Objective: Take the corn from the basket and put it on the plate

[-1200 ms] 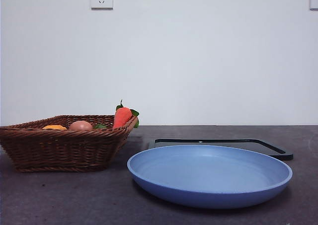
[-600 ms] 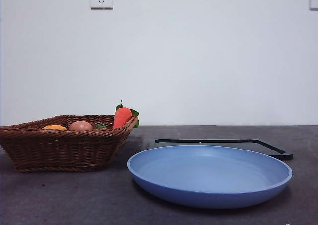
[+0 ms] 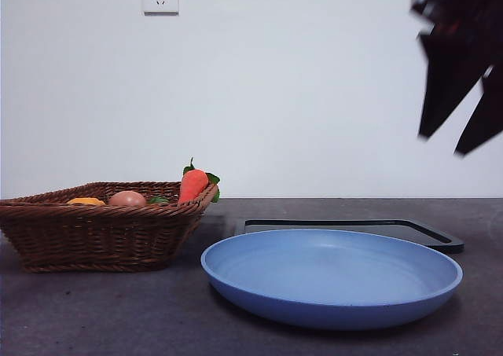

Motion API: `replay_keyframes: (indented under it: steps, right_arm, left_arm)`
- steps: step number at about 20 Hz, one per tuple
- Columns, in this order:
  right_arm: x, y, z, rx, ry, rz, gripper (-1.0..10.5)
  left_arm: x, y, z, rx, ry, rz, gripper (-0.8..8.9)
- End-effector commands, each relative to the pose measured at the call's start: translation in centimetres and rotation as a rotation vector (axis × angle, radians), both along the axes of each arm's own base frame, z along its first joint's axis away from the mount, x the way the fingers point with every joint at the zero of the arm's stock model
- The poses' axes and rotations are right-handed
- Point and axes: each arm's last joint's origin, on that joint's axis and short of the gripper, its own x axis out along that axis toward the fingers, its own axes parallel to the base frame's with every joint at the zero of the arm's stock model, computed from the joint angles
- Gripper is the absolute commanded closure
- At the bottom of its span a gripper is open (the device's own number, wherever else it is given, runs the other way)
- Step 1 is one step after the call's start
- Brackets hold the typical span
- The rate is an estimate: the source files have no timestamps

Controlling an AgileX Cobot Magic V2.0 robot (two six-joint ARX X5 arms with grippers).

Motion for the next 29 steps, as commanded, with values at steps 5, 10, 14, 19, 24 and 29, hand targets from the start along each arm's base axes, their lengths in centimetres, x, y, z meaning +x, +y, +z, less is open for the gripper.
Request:
replay_keyframes:
  steps: [5,10,14,19,24,29]
  right_arm:
    - [3.4,2.4,-5.4,-0.039,0.116,0.087,6.6]
    - [4.1,3.8,-8.3,-0.059,0.191,0.128,7.5]
    - [4.2,4.1,-9.3,-0.069,0.222,0.137,9.1]
    - [4.2,3.6,-8.8,-0.061,0.224,0.110,9.4]
    - [3.0,2.8,-4.2,-0.002,0.097,0.083,9.4]
    - [0.3,1.9,1.9,0.035,-0.079,0.067,9.4]
  left_arm:
    - [0.0,0.0,0.6,0.000,-0.020,-0.004,4.23]
    - [0.2,0.0,0.5,0.000,-0.011,-0.004,4.23]
    - [0.6,0.0,0.4,-0.001,0.006,-0.004,4.23]
    - [1.8,-0.1,0.5,-0.004,0.040,-0.029,4.24]
    - [5.1,-0.8,0.6,0.010,0.143,-0.068,4.24]
    - [10.8,-2.5,0.1,0.101,0.269,-0.013,4.25]
